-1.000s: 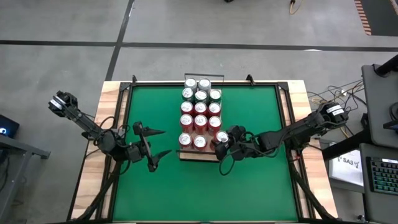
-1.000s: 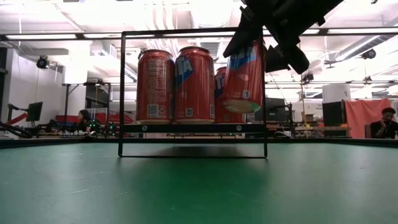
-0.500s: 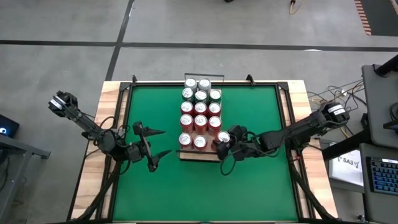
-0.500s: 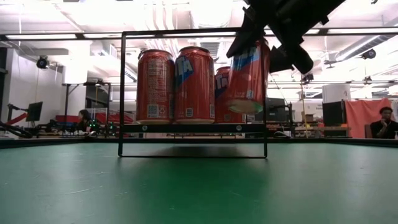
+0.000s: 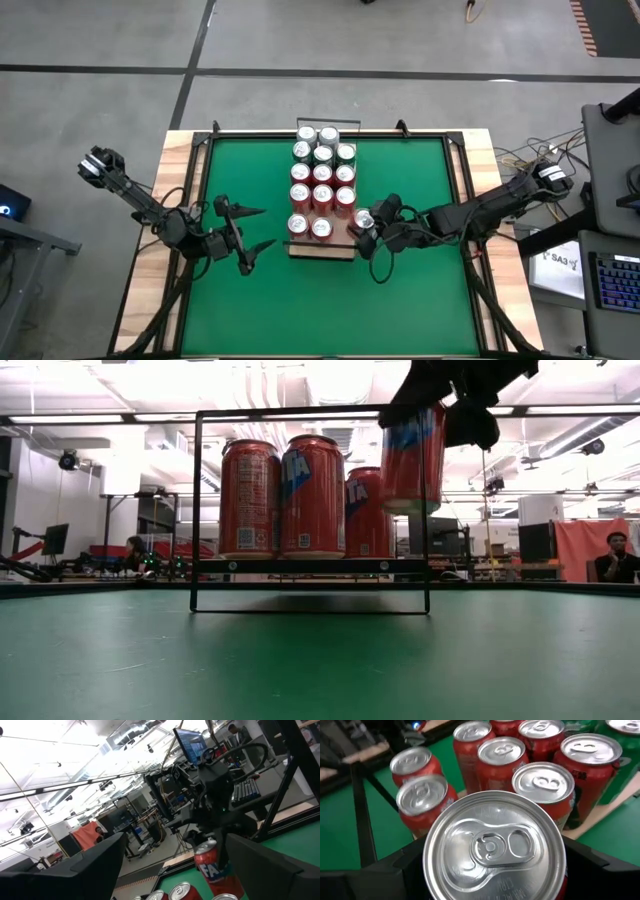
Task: Place canned beverage on shelf
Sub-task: Put the orange soda can on the shelf and aligned with the other orange soda can
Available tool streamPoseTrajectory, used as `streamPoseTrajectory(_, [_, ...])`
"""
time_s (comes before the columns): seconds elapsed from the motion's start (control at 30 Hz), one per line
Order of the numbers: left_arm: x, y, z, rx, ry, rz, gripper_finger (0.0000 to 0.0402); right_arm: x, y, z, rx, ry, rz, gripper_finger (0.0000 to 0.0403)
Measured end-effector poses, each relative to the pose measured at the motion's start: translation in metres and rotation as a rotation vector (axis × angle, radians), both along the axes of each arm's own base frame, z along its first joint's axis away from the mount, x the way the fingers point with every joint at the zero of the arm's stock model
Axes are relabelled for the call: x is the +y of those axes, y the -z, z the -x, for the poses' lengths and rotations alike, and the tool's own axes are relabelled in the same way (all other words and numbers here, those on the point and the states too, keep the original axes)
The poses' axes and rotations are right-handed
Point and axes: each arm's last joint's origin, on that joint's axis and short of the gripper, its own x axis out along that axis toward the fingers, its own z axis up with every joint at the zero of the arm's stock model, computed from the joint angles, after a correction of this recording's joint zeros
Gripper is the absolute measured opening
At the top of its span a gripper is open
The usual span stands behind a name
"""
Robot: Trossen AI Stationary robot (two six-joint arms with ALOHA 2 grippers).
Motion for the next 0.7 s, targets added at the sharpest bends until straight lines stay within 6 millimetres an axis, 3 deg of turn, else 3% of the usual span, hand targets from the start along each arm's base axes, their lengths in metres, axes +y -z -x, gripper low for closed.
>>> streamPoseTrajectory(0.43, [0.000,0.000,0.000,0.000,0.000,0.000,0.0329,0.002,0.031,-0.005,0.036,-0.047,0.063,0.0298])
streamPoseTrajectory(0.7, [0.000,0.000,0.000,0.001,-0.002,0.000,0.0329,0.004,0.036,-0.012,0.004,-0.039,0.054,0.0297])
